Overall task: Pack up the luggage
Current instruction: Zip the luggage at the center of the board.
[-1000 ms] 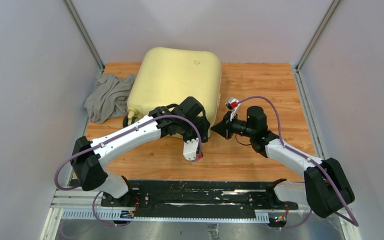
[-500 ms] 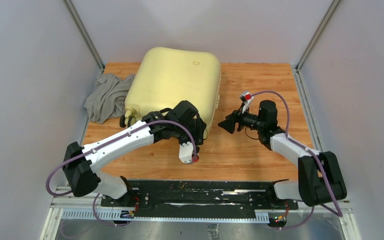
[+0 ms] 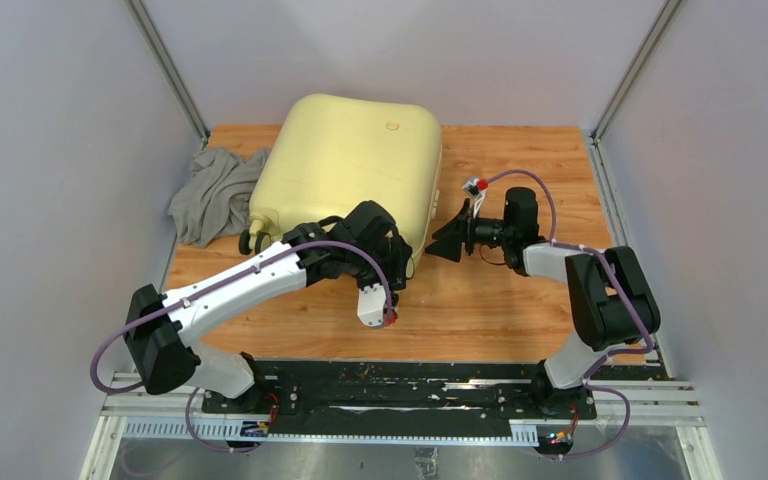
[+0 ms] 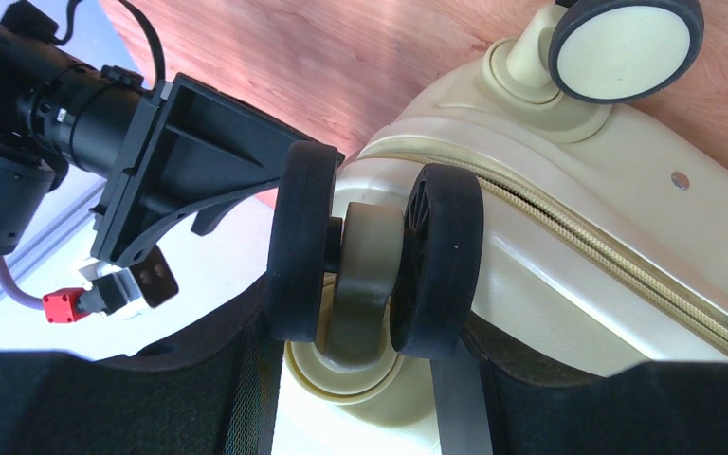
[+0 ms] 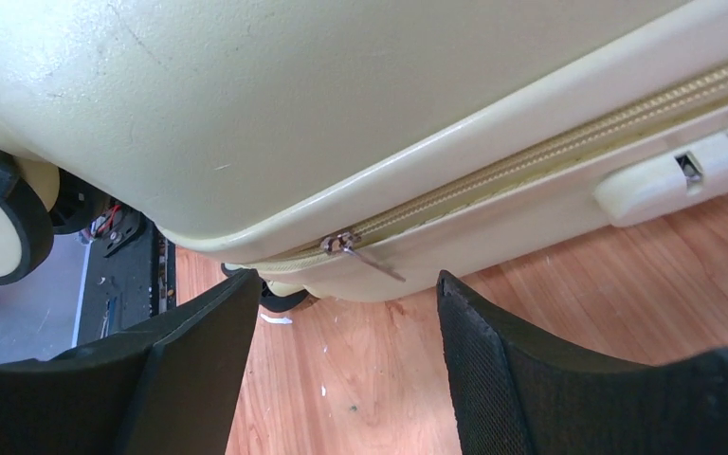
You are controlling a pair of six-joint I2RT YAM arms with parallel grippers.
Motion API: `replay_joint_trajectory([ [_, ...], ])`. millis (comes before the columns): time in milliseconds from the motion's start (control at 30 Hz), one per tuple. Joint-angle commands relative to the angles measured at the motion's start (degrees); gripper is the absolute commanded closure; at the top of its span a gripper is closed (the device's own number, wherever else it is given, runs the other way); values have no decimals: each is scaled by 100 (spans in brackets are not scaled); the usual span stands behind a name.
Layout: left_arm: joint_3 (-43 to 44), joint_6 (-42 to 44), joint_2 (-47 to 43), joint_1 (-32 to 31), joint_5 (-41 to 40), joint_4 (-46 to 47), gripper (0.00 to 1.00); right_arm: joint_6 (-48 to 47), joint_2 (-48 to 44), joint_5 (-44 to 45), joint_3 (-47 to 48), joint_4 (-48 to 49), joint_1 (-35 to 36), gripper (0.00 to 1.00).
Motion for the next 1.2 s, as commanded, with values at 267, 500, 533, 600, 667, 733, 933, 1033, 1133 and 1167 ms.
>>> replay_joint_trajectory([
  [267,259,467,-285,12,-321,201,100,339,799,-744,564,891,114,50],
  [500,281,337,-251,2,-462,196,100,1187,1036,-916,404,2111,214,78],
  [533,281,327,-253,3,-473,199,100,1281,1040,-909,348,2256,210,81],
  [600,288,310,-245,3,-464,198,100,1485,1041,-875,233,2600,210,89],
  [667,310,299,-240,2,-434,208,100,1731,1047,-808,127,2970,211,97],
  [733,351,278,-213,2,-438,205,100,1959,1058,-746,-2,3329,214,100],
  [933,443,202,-202,2,-469,204,100,2086,1020,-513,-260,3731,283,100],
  [1033,457,190,-201,2,-479,211,100,2111,987,-407,-334,3844,353,100],
  [1133,529,59,-141,2,-500,206,100,2021,763,-303,-531,3875,519,100],
  [1167,583,-19,-94,2,-509,206,100,1867,570,-241,-619,3608,609,100],
])
